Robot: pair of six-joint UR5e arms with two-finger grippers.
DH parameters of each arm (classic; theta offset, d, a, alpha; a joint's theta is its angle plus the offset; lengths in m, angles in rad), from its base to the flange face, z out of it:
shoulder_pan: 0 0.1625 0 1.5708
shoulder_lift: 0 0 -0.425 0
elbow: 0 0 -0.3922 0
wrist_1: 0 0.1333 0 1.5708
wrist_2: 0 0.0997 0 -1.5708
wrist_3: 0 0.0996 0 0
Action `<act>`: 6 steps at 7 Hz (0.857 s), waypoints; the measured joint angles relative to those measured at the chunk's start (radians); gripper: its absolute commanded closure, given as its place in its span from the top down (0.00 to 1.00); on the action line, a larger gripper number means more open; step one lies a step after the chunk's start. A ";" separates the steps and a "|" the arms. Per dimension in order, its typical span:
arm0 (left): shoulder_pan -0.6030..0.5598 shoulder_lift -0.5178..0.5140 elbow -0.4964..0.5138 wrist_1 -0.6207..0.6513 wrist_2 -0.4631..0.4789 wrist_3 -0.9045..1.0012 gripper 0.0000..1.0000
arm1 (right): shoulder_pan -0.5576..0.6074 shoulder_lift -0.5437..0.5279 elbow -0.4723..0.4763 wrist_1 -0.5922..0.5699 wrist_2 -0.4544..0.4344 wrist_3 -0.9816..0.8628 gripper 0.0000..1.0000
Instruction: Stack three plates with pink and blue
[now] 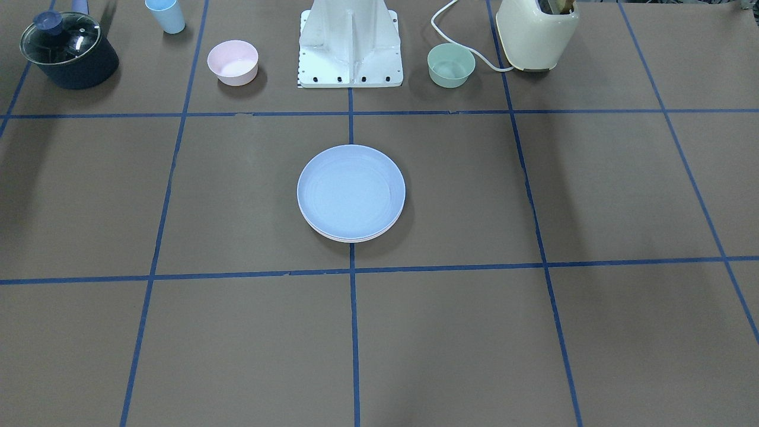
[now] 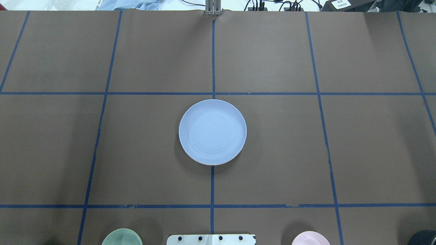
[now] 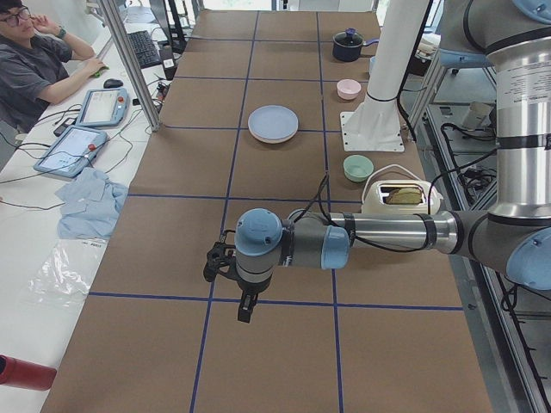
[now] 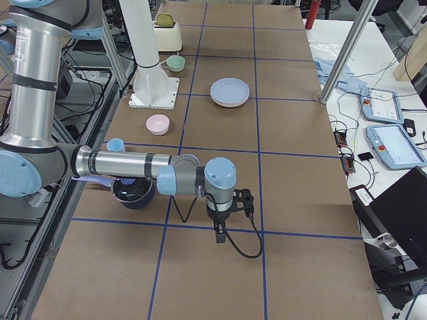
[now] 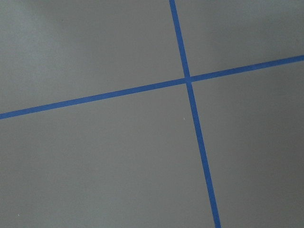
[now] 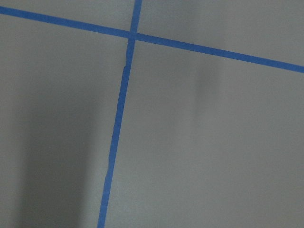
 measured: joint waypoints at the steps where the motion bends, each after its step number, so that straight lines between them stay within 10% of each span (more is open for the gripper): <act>1: 0.000 0.002 -0.005 -0.001 0.001 0.001 1.00 | 0.000 -0.001 0.000 0.000 0.001 -0.001 1.00; 6: 0.000 0.005 -0.012 -0.002 0.001 0.004 1.00 | -0.001 -0.001 -0.003 0.000 0.002 -0.001 1.00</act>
